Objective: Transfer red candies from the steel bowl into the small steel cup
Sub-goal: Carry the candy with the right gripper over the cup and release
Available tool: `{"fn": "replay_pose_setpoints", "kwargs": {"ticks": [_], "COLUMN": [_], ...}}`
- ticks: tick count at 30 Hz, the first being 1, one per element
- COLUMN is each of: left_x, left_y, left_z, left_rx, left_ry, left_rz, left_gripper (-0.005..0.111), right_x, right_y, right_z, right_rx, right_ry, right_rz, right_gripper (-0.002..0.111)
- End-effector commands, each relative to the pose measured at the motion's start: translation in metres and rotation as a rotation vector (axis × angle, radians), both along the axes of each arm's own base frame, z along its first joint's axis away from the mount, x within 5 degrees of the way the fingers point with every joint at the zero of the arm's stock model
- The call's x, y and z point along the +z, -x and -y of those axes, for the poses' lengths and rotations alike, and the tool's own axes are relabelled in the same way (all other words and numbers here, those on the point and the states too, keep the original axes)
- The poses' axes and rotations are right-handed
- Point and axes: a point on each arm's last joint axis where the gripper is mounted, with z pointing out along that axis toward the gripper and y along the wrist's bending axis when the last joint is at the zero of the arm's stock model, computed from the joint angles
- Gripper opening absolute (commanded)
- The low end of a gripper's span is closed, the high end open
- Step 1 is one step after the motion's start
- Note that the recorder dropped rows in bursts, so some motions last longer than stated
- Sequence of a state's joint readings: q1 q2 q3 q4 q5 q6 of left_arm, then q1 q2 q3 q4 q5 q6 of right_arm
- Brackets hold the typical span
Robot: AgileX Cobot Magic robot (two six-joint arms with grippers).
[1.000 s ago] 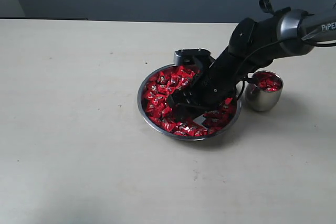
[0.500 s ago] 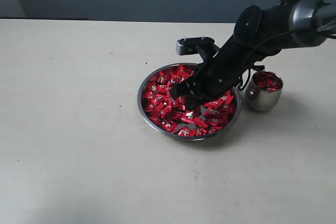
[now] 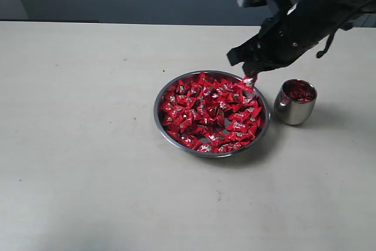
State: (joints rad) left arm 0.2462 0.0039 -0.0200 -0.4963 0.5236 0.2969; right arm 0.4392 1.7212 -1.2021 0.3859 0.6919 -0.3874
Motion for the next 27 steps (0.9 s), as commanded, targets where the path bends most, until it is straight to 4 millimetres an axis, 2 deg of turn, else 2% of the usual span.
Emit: {"fn": "replay_pose_setpoints", "kwargs": {"ticks": [1,4,6,9,11,14,27], "left_x": [0.0,0.0,0.0,0.0,0.0,0.0,0.0], "left_y": [0.0,0.0,0.0,0.0,0.0,0.0,0.0], "left_z": [0.0,0.0,0.0,0.0,0.0,0.0,0.0], "left_rx": [0.003,0.003,0.003,0.003,0.003,0.004,0.004], "left_ry": [-0.003,-0.003,-0.003,-0.003,-0.003,-0.001,-0.001], "left_rz": [0.002,0.002,0.002,0.002,0.002,0.005,0.005], "left_gripper": [0.0,0.0,0.0,0.0,0.0,0.0,0.0], "right_x": [0.004,-0.007,-0.015,-0.019,-0.027,-0.034,0.003], "right_y": [-0.017,-0.023,-0.022,-0.022,-0.025,-0.026,-0.013], "right_z": [0.05,0.081,0.088,0.088,0.088,0.088,0.081], "right_rx": [-0.138,-0.238,-0.267,-0.273,-0.275,-0.275,-0.281], "right_ry": [0.011,0.019,0.024,0.027,0.035,0.041,-0.066], "right_rz": [-0.004,-0.008,-0.005,-0.002,-0.016,-0.032,0.02], "right_gripper": [0.0,0.0,0.0,0.003,0.016,0.041,0.043]}}
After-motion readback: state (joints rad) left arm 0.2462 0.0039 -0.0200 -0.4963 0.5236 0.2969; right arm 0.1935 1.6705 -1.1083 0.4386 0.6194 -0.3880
